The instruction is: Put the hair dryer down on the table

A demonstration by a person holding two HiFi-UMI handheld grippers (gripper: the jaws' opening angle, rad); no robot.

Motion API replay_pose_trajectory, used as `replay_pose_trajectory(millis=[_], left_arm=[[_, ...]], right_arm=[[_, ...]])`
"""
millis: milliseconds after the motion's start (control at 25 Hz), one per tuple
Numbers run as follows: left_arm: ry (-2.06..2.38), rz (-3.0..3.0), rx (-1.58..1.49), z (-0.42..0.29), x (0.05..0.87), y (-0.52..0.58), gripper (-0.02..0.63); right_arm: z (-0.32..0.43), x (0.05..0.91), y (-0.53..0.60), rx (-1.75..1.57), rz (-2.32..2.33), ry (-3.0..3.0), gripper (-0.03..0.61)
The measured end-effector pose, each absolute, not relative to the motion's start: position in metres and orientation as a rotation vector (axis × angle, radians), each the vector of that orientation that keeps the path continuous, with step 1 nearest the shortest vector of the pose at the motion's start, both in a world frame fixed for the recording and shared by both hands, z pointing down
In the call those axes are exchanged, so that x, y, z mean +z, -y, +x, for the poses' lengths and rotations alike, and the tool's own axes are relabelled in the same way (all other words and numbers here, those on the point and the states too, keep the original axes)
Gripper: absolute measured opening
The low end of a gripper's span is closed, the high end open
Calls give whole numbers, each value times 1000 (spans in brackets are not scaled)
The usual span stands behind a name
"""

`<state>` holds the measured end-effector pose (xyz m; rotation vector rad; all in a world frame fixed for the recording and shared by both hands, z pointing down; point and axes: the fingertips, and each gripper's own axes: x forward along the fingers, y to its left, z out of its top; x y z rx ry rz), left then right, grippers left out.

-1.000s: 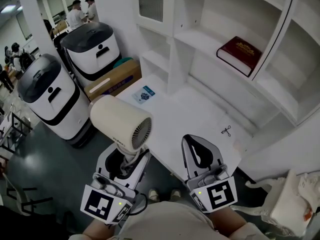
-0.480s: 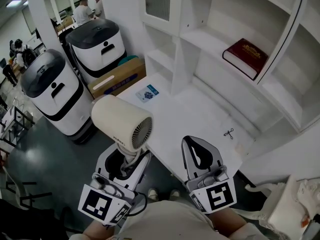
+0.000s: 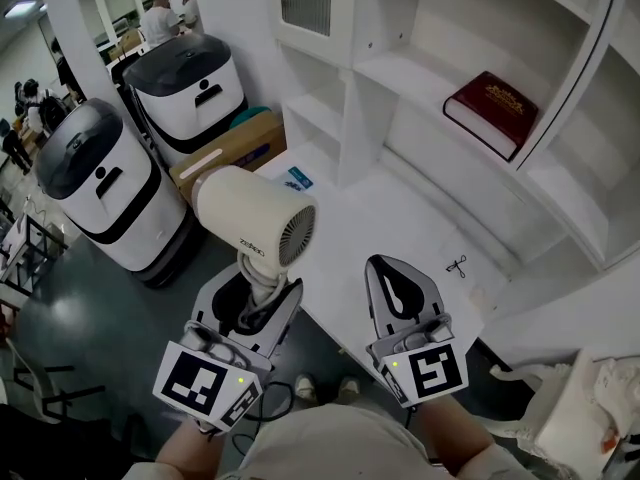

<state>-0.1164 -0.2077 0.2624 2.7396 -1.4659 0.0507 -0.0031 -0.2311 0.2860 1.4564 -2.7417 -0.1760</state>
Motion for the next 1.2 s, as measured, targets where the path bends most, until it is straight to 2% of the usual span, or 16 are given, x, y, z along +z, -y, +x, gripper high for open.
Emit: replay_pose_trajectory(millis=[280,480,840,1200], left_arm=[[1389,2739,202,-100,302,277,222],[1288,2686,296,-80,357,324,222],[1162,2424,441,-68,505,395,222],[1042,2281,606,-54,631,427,222]], right_arm=[[5,310,296,-112,1461,2689,21],[14,359,346,-46,1503,2612,21],[44,480,415,132,1628,2509,21],[42,566,433,290,1617,2500,21]])
